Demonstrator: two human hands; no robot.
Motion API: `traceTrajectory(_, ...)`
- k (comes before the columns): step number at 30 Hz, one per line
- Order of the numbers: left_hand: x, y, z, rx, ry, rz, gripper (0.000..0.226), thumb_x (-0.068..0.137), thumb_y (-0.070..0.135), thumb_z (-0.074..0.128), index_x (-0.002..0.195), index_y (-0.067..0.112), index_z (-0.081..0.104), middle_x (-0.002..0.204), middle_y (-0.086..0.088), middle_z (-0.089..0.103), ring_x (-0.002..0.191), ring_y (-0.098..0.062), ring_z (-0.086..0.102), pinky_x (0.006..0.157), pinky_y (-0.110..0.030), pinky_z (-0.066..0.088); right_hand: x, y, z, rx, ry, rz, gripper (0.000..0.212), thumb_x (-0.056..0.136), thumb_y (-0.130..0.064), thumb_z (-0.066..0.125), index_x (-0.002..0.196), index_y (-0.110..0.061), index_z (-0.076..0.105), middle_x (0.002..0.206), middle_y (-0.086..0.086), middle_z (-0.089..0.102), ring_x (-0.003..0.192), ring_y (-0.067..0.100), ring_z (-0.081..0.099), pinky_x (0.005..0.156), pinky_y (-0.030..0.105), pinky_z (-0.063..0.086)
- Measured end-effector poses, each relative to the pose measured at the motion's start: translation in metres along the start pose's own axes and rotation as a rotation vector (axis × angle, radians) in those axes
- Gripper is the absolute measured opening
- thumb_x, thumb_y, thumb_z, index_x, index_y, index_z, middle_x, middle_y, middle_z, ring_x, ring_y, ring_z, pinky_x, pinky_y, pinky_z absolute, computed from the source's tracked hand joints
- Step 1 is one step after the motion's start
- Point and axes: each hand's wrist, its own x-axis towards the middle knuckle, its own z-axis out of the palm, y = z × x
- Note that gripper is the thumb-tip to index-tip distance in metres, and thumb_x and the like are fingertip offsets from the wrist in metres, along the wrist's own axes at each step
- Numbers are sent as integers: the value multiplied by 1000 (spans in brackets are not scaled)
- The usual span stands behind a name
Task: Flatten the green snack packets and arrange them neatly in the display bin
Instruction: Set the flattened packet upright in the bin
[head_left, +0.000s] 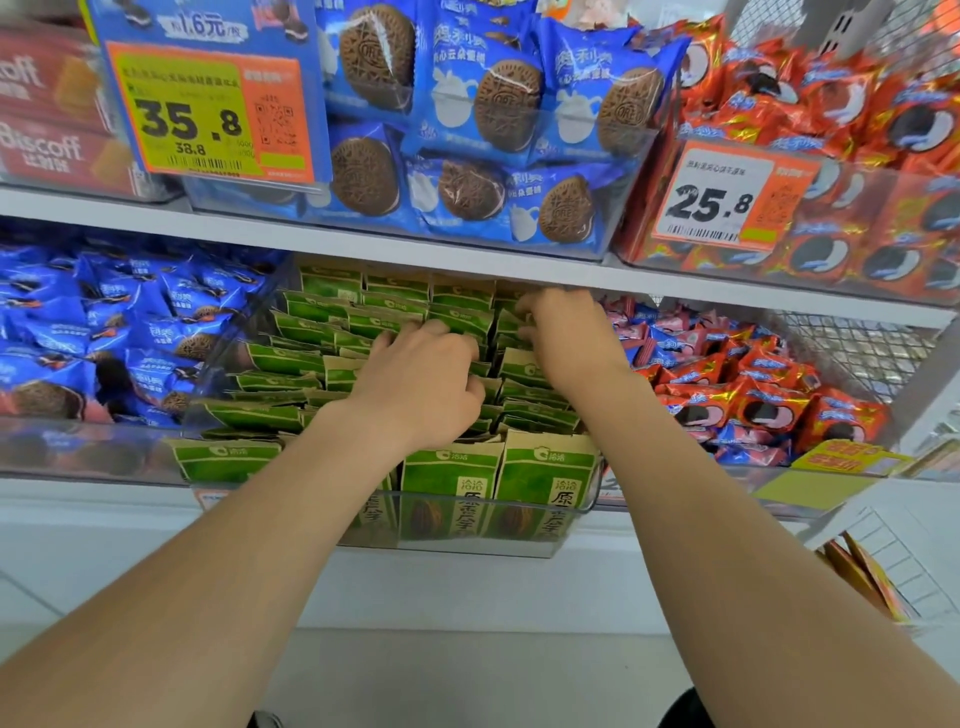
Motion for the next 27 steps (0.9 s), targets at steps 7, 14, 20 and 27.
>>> traceTrajectory(7, -7, 0, 0, -44, 33, 50, 35, 107, 33, 48, 136, 24, 65, 140, -4, 65, 133, -29, 57, 125, -58, 28, -19, -8, -12, -204, -2, -57, 24, 98, 1, 62, 116, -10, 72, 112, 18, 70, 107, 41, 67, 89, 45, 51)
traceTrajectory(14, -19, -1, -10, -123, 65, 58, 42, 108, 33, 51, 147, 23, 60, 142, -5, 66, 131, -28, 61, 120, -53, 40, -59, 4, -36, -260, 129, -250, 22, 90, -3, 63, 104, -19, 71, 83, -1, 60, 79, 33, 68, 58, 35, 37)
traceTrajectory(20, -37, 10, -20, -260, 173, 59, 38, 107, 27, 55, 145, 26, 61, 111, 3, 74, 65, -4, 69, 78, -32, 58, -95, 13, -59, -11, 684, -291, 15, 99, -17, 60, 92, -12, 72, 79, 2, 65, 53, 22, 55, 44, 28, 36)
traceTrajectory(27, -57, 31, -37, -559, 600, 103, 30, 113, 25, 43, 122, 18, 71, 86, 9, 69, 70, -1, 60, 66, -16, 42, -127, -8, -82, 387, 989, -152, 17, 108, -7, 56, 111, 0, 71, 101, 13, 66, 83, 25, 58, 66, 32, 47)
